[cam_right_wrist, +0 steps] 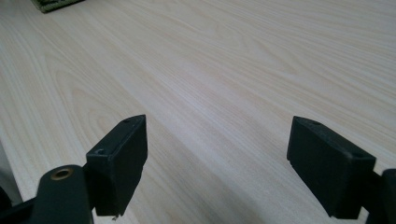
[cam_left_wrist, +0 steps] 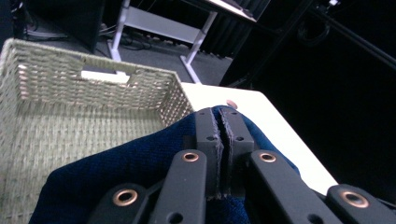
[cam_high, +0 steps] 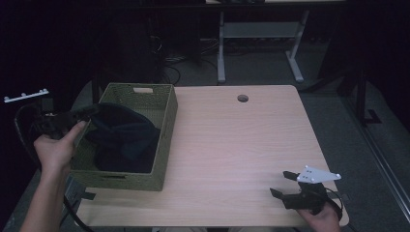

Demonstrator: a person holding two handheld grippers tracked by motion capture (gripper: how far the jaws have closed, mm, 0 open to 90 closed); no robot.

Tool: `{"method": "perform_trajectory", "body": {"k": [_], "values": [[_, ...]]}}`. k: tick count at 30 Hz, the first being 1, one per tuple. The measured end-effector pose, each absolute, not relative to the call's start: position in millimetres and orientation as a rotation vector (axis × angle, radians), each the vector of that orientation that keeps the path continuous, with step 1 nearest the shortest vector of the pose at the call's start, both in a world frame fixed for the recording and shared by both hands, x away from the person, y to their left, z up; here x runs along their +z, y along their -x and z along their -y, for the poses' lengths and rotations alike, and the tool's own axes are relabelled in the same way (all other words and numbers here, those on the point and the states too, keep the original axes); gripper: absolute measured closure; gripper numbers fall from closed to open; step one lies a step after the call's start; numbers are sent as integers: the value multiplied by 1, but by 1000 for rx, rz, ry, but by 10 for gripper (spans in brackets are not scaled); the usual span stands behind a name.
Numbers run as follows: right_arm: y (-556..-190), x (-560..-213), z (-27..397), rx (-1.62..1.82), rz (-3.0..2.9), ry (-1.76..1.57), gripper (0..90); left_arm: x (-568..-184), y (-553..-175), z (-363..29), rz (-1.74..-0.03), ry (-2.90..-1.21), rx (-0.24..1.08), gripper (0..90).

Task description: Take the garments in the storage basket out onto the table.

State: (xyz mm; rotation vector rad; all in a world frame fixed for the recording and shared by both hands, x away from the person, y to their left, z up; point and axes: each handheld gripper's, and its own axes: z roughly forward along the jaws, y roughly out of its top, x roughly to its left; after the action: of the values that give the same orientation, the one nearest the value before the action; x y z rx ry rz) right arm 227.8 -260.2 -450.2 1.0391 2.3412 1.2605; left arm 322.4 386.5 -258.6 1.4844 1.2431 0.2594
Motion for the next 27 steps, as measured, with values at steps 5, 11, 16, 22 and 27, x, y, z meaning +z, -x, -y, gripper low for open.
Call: {"method": "perform_trajectory", "body": {"k": [5,11,16,22,27], "values": [[-228,-450,261,1257,-2336,-1034,199,-248,-320,-382,-1217,-1481,267,875],[-228,-450,261,1257,-2337,-1038,200,-235,-318,-377,-1179,-1473,271,875],[-228,-450,261,1259,-2337,-1037,199,-223,-316,-373,-1154,-1467,281,876],[-228,-449,261,1264,-2335,-1037,199,-205,-313,-366,-1116,-1458,293,876],[-228,-449,261,1266,-2335,-1036,199,-188,-310,-359,-1079,-1468,309,876]]}}
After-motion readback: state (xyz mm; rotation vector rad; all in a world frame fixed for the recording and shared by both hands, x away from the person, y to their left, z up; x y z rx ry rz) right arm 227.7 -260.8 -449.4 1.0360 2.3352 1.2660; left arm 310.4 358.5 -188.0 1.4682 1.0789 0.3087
